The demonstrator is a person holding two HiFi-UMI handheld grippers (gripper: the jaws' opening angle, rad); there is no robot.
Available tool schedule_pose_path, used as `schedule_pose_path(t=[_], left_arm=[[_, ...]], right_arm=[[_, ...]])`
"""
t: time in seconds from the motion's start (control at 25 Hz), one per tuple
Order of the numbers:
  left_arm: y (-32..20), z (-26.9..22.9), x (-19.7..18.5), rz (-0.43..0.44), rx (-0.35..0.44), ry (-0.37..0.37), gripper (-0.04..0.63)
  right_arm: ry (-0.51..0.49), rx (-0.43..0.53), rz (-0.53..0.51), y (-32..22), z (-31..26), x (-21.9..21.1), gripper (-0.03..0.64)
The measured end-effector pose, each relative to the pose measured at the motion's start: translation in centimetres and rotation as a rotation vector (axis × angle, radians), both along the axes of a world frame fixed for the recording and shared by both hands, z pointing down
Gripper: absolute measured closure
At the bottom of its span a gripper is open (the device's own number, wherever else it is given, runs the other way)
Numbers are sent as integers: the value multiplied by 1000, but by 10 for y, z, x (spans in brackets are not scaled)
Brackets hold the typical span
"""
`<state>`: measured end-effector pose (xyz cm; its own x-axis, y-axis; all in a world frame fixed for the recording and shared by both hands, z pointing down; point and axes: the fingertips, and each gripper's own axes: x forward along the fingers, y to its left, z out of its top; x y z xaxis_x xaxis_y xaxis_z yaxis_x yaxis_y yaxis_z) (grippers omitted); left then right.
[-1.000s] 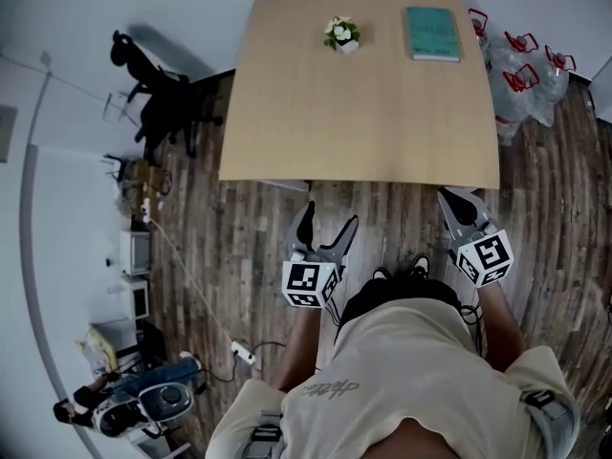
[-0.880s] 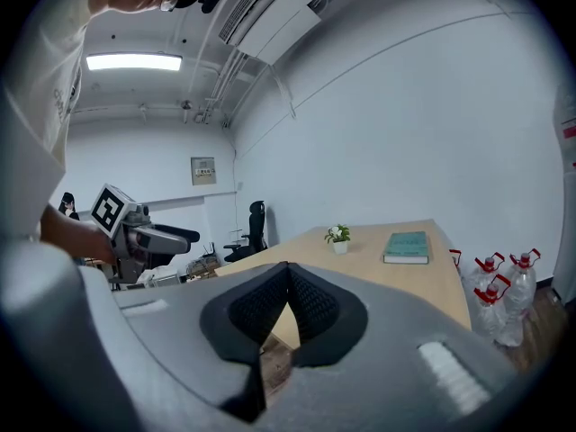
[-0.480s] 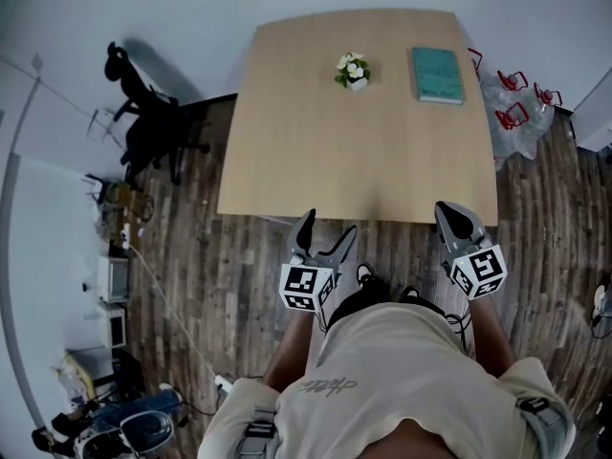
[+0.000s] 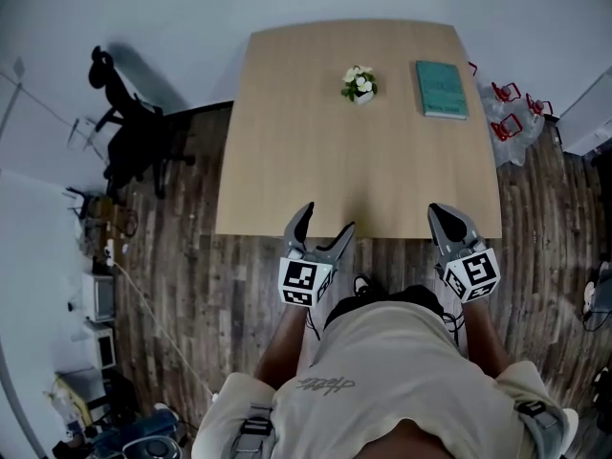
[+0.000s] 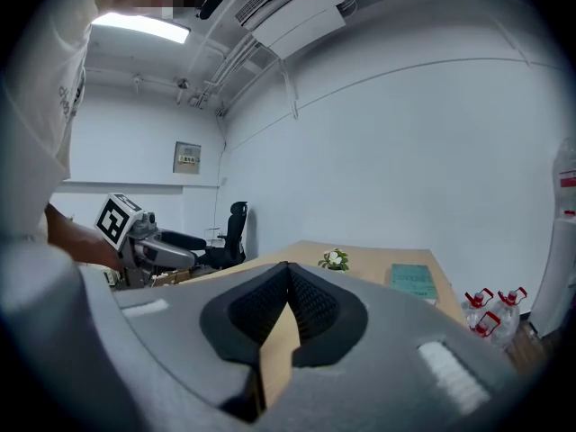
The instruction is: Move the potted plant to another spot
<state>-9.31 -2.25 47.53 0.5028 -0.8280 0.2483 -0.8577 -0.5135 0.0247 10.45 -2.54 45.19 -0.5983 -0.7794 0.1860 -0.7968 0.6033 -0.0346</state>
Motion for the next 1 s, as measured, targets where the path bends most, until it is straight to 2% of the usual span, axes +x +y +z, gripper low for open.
schedule_pose_path(t=[0.32,0.6,0.76,1.0], left_arm=[[-19,15,-7,13,-66,75,189],[-51,10,3,3,-81,63,190],[-80,3,3,-4,-99,61,193],[-141,-9,8,-32,-70,14,196]], right_arm=[[29,-14,27,-14,4,-1,614],[23,-64,2,-46,27,5,614],[18,-49,-45,-85,28,-1,614],[-21,-24,-101,-148,24,-5,614]])
